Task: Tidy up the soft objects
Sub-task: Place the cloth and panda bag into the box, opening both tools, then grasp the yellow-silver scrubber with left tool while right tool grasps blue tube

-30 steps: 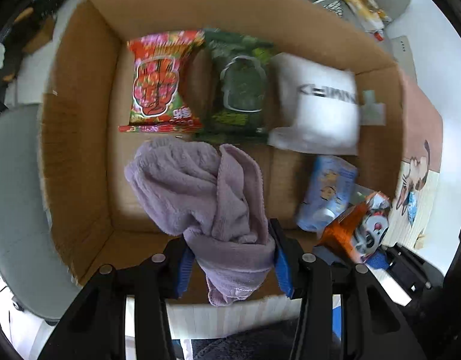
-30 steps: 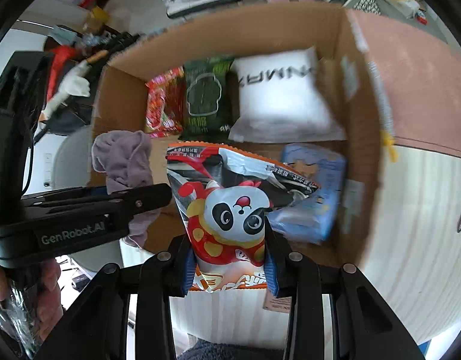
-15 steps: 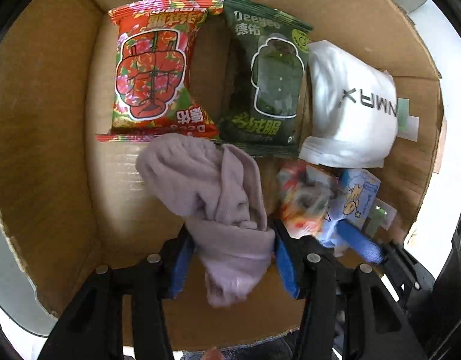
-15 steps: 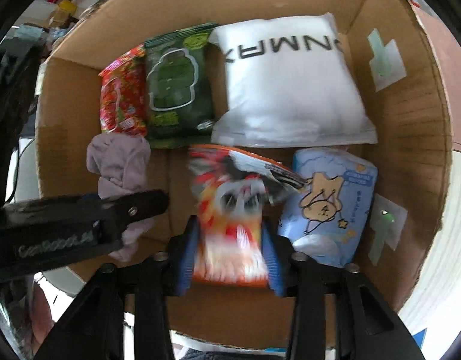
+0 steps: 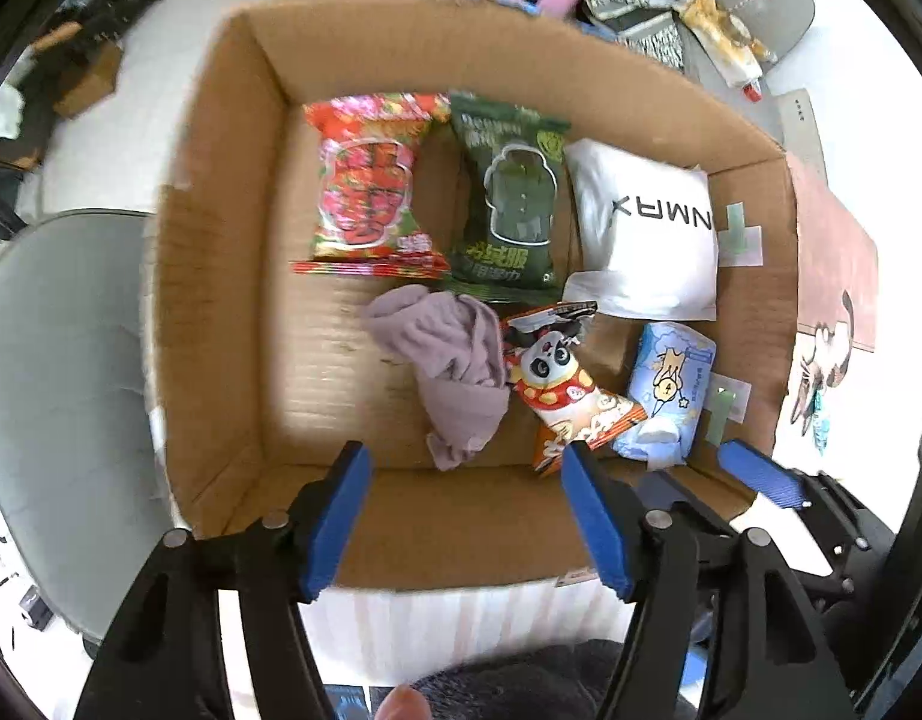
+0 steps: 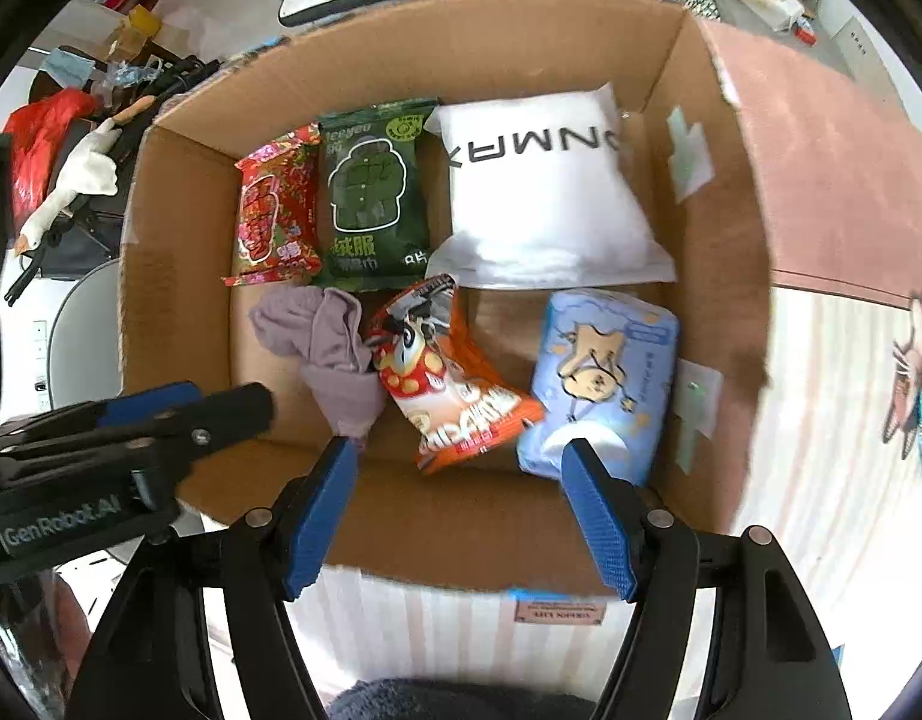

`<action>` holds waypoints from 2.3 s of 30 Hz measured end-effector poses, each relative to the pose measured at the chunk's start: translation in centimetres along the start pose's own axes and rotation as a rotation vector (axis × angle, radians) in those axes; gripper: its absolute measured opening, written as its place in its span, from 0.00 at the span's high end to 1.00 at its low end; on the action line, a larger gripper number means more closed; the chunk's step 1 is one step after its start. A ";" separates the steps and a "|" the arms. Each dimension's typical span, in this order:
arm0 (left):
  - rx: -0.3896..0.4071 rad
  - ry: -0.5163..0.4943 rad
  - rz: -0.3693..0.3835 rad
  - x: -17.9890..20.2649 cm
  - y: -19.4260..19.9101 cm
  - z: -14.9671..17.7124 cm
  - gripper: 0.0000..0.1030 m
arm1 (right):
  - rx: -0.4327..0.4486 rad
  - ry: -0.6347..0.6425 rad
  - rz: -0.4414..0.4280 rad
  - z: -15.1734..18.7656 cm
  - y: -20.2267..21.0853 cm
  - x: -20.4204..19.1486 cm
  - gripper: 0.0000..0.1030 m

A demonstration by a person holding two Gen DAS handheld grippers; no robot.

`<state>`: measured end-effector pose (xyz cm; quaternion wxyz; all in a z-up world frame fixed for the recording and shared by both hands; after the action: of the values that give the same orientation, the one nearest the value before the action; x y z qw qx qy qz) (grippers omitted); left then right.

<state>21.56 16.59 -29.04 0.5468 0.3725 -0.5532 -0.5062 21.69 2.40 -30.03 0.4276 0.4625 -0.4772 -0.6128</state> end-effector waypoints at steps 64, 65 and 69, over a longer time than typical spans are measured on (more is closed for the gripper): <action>-0.366 -0.532 -0.663 29.4 -21.6 -21.8 0.00 | -0.030 -0.323 0.324 -8.6 2.0 48.6 0.00; -0.381 -0.520 -0.666 28.9 -22.1 -21.6 0.00 | -0.038 -0.312 0.341 -8.8 1.5 48.9 0.00; -0.419 -0.455 -0.612 27.5 -22.3 -21.9 0.00 | -0.081 -0.269 0.380 -9.7 -0.7 49.9 0.00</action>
<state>36.45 -18.04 -46.76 0.2994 0.2790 -0.4090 -0.8156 20.80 -47.48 -39.74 0.4859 0.2610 -0.5835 -0.5961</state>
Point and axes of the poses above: each gripper's, at about its wrist camera, not at the fingertips, and y roughly against the way its jaws point, x to its right, z to its underside, the point moved 3 cm from there along -y, roughly the way its jaws point, and after that the axes turned 13 degrees about -y, right-handed, at the moved point
